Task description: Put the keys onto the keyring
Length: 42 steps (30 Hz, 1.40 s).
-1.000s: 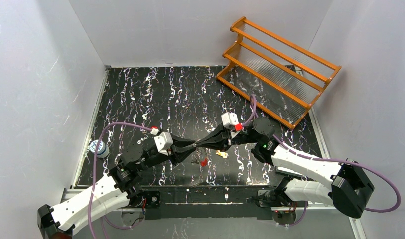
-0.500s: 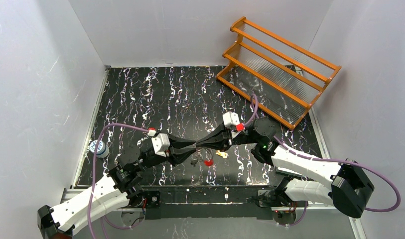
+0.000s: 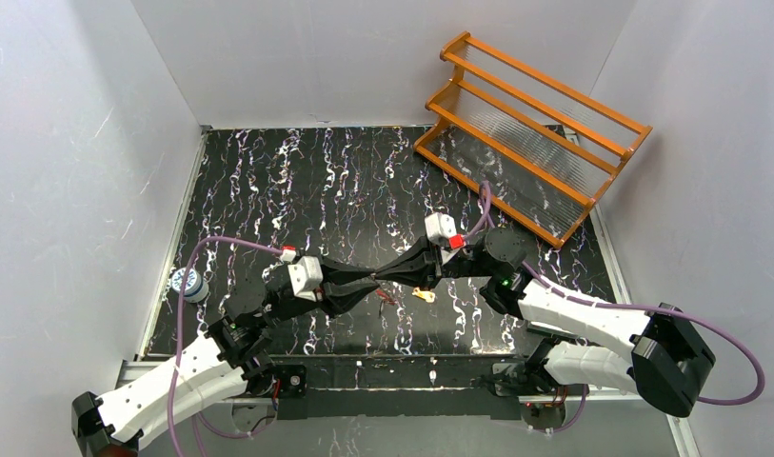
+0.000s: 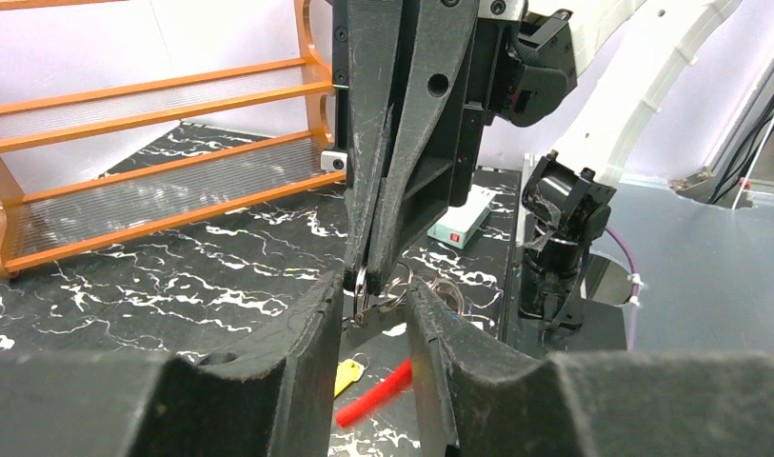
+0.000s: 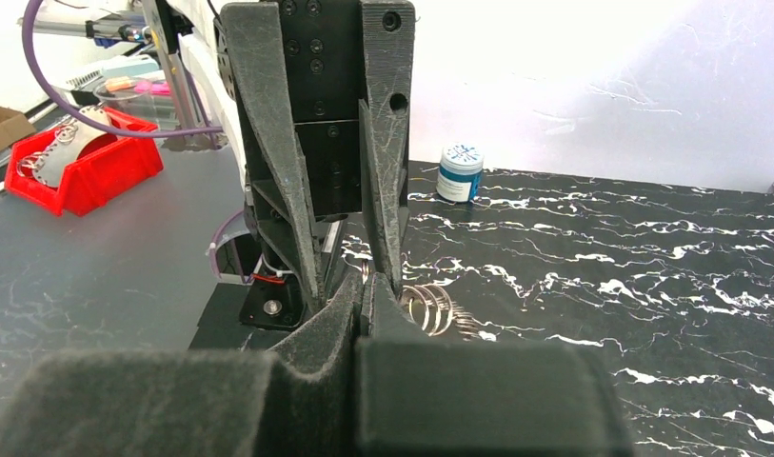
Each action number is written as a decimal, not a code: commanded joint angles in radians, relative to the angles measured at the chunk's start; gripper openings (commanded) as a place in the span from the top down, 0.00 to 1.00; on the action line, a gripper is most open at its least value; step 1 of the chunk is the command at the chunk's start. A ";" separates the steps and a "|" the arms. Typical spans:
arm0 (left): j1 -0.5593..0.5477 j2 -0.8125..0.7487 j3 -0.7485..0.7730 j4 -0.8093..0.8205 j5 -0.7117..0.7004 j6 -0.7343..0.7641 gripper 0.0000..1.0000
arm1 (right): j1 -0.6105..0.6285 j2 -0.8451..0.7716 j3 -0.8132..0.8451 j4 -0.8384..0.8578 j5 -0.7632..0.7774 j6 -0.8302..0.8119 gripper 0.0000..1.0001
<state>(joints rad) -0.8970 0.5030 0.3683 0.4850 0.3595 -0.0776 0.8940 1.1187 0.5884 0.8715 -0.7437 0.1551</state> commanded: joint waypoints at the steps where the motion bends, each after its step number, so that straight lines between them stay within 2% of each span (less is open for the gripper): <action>1: -0.004 -0.017 0.035 -0.054 -0.037 0.044 0.70 | -0.003 -0.034 -0.001 0.086 0.025 0.012 0.99; 7: -0.004 -0.067 0.043 -0.113 -0.095 0.071 0.74 | -0.004 -0.037 -0.001 0.098 0.021 0.019 0.99; 13: -0.003 -0.062 0.042 -0.118 -0.098 0.066 0.82 | -0.004 -0.036 -0.002 0.104 0.016 0.027 0.99; 23: -0.004 -0.011 0.044 -0.018 -0.052 0.051 0.82 | -0.004 -0.033 -0.008 0.106 0.015 0.028 0.99; 36: -0.003 -0.042 0.025 0.015 -0.059 0.036 0.80 | -0.003 -0.030 -0.018 0.116 0.022 0.034 0.99; 38: -0.004 -0.044 0.021 0.017 -0.062 0.035 0.84 | -0.003 -0.028 -0.019 0.117 0.022 0.036 0.99; 41: -0.004 -0.042 0.018 0.017 -0.064 0.034 0.99 | -0.004 -0.030 -0.019 0.118 0.020 0.036 0.99; 42: -0.004 -0.039 0.018 0.018 -0.063 0.035 1.00 | -0.004 -0.030 -0.020 0.118 0.020 0.037 0.99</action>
<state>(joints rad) -0.8970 0.4675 0.3752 0.4713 0.3000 -0.0463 0.8921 1.1065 0.5720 0.9188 -0.7300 0.1833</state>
